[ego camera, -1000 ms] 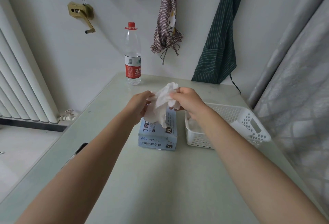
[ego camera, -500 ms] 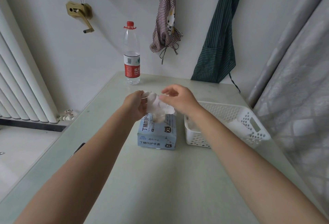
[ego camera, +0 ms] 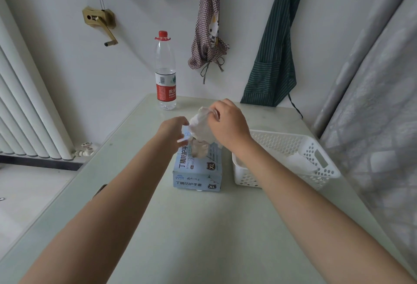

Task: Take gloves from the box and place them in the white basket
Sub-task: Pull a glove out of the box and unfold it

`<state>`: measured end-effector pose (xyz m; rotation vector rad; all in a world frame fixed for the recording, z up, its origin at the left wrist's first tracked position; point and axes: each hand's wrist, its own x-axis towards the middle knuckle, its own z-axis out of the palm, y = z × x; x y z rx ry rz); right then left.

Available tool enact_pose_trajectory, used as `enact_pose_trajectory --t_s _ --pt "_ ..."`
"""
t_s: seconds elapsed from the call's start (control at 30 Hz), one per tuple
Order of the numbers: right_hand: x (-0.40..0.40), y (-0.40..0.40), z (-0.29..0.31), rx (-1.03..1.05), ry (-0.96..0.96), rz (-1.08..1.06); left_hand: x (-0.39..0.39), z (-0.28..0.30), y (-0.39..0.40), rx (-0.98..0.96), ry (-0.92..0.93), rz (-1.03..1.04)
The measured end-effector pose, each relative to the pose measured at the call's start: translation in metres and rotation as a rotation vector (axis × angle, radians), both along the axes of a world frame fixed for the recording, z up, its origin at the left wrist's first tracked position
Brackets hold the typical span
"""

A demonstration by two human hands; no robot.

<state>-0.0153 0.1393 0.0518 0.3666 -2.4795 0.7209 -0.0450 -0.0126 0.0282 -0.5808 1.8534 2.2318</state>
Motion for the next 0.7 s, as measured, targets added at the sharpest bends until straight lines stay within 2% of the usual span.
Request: enact_pose_trajectory --t_s 0.03,0.1,0.2,0.27,0.33,0.53,0.63,0.7 --pt "0.000 0.000 0.005 -0.031 -0.025 -0.017 0.001 0.001 0.001 -0.135 0.043 0.066" --pt "0.001 0.000 0.016 -0.082 -0.098 -0.048 0.003 0.005 0.003 -0.207 0.247 0.061" --pt "0.000 -0.001 0.028 -0.133 -0.168 -0.092 0.016 0.019 0.010 -0.199 0.548 -0.277" --pt "0.003 -0.002 0.035 -0.160 -0.169 -0.123 0.020 0.029 0.015 -0.268 0.648 -0.542" --pt "0.007 -0.002 0.040 -0.185 -0.160 -0.145 0.017 0.028 0.021 -0.350 0.653 -0.617" --pt "0.011 0.009 0.051 -0.241 -0.094 -0.220 0.015 0.018 0.023 -0.570 0.467 -0.253" --pt "0.009 0.013 0.051 -0.251 -0.121 -0.216 0.012 0.013 0.012 -0.495 0.391 -0.163" --pt "0.009 0.013 0.050 -0.255 -0.160 -0.166 0.011 0.014 0.007 -0.411 0.462 -0.202"
